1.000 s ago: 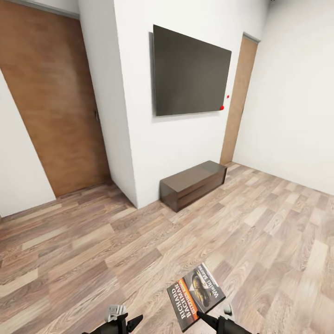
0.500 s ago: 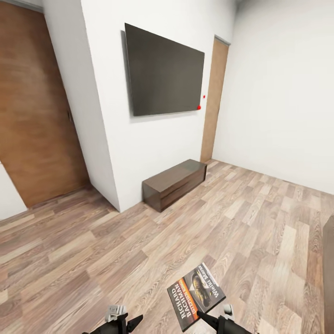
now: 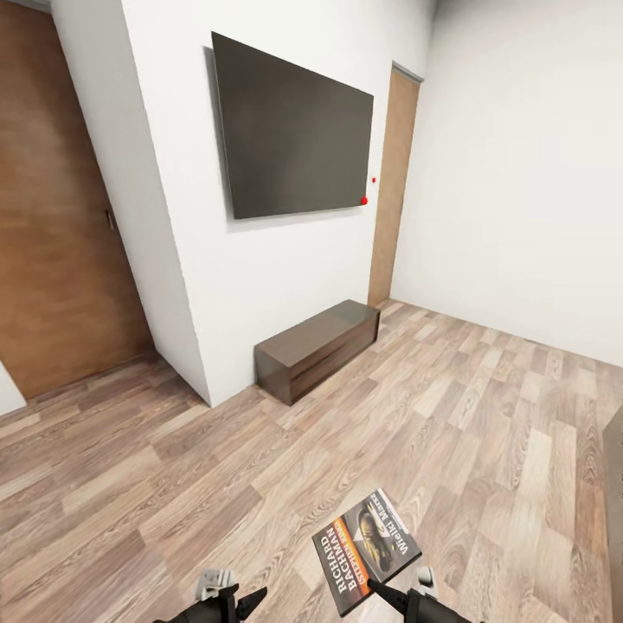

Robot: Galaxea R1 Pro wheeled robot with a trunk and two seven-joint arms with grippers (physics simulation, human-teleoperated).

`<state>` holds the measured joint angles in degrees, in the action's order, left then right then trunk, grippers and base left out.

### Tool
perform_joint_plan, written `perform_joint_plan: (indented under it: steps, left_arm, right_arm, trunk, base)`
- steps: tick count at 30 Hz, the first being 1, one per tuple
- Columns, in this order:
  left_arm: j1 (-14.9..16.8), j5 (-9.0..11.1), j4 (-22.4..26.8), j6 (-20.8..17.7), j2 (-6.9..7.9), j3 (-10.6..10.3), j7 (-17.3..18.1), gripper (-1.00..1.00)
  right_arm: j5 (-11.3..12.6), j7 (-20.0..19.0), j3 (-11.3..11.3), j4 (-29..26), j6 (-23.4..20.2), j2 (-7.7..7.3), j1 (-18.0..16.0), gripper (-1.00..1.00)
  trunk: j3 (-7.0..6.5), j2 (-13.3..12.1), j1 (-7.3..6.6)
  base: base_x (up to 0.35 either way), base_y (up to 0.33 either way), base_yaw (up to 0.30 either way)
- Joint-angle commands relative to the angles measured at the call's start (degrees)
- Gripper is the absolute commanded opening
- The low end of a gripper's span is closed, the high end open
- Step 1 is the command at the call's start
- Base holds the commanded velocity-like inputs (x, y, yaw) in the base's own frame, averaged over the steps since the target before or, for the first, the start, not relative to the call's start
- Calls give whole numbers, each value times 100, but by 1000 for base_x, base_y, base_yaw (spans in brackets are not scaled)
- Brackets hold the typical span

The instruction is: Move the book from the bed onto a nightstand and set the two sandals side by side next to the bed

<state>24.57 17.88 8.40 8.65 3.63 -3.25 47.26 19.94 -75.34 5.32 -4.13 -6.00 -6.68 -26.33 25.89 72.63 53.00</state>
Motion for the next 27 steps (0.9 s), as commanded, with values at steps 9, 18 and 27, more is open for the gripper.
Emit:
perform_joint_plan:
  steps: [9,18,27]
  left_arm:
    - [4,32,-5,31,6,-35,11,100]
    - [4,32,-5,31,3,-35,11,100]
    - [4,32,-5,31,3,-35,11,100]
  right_arm:
    - [-26,-24,47,0,-59,4,-4,-100]
    - [-26,-24,46,0,-59,2,-4,-100]
    - [-26,-24,47,0,-59,2,-4,-100]
  trunk:
    - [6,3,2]
    - [6,3,2]
    - [6,3,2]
  base:
    - [19,-5,-266]
    - [0,0,-282]
    - [0,0,-283]
